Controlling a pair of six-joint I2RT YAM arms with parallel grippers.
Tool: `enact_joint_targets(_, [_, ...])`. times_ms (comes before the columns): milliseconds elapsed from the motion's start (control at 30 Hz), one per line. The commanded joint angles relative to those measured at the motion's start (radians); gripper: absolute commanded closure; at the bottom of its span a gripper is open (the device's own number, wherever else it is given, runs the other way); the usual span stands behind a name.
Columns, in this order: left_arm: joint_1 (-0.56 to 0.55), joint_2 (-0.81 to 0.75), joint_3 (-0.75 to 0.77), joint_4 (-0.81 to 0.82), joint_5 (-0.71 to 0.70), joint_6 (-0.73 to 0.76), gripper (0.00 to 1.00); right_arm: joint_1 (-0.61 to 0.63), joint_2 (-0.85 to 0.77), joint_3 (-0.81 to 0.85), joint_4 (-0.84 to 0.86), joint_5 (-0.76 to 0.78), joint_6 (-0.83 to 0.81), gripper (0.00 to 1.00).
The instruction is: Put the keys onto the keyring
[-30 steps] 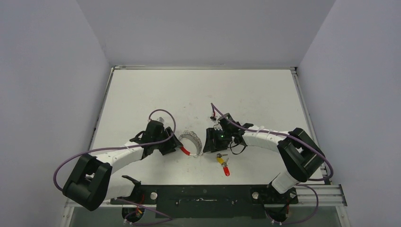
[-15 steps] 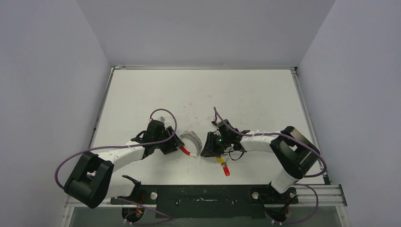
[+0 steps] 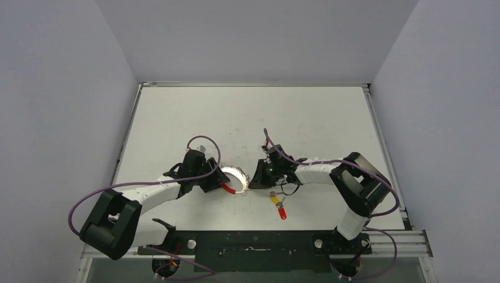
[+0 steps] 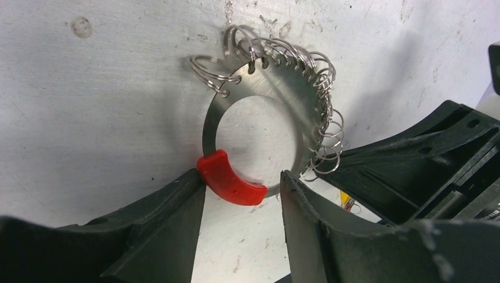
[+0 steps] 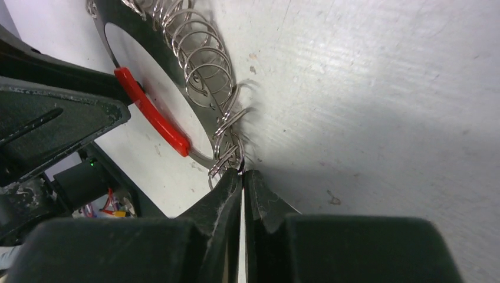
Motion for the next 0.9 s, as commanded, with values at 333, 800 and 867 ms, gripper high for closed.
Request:
enact_joint_targets(333, [-0.005, -0.025, 0.007, -0.059, -0.034, 0.033, 0.48, -0.111, -0.178, 0.093, -0.297, 0.151, -0.303, 0.57])
enact_joint_targets(800, [-0.01, 0.006, 0.017, -0.034, -0.016, 0.035, 0.47, -0.143, -0.097, -0.009, -0.092, -0.047, -0.154, 0.64])
enact_joint_targets(867, [-0.011, 0.011, 0.02, -0.034, -0.014, 0.035, 0.46, -0.143, -0.067, -0.014, -0.052, -0.063, -0.134, 0.65])
